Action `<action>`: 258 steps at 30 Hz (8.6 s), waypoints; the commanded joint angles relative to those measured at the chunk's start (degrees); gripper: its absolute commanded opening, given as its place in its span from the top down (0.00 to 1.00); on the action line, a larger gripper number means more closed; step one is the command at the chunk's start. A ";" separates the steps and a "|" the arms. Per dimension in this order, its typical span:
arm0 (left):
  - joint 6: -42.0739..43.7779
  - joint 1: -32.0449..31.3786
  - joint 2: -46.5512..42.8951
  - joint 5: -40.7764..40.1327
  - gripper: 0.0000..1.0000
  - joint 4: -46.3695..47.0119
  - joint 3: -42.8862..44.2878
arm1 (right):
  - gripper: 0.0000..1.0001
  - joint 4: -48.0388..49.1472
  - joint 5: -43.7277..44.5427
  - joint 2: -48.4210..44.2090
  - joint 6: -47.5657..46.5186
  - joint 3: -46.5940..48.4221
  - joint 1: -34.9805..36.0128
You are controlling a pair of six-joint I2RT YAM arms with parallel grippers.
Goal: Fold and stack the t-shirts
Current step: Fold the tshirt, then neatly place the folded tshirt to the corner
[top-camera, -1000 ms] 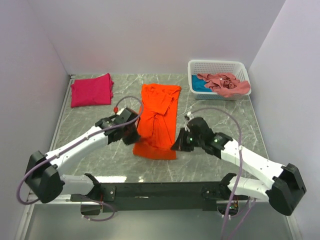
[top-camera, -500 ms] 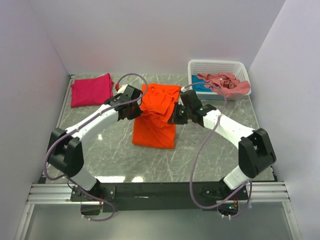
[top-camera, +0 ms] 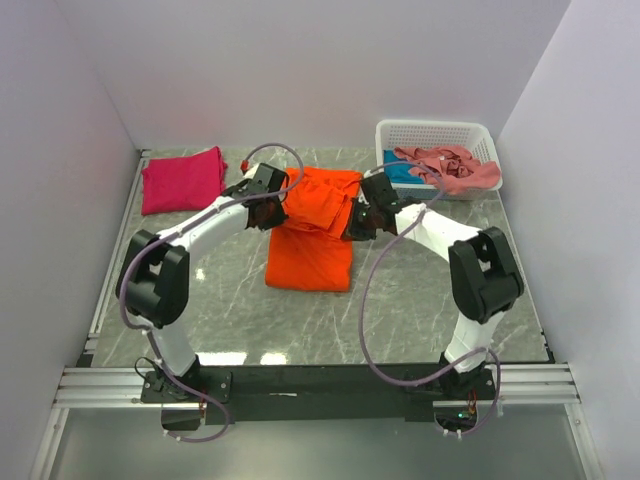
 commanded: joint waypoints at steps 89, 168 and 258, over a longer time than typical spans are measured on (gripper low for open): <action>3.60 7.05 23.49 3.44 0.66 -6.93 38.67 | 0.79 7.27 -32.27 10.34 1.75 9.79 -21.95; 52.47 13.72 17.70 -28.73 0.99 11.26 29.29 | 0.15 -1.96 14.86 -50.20 -9.76 -29.13 -6.31; 33.14 34.20 26.93 -7.29 0.99 -0.87 47.75 | 0.15 -11.89 27.35 -49.78 -8.62 -23.33 -6.40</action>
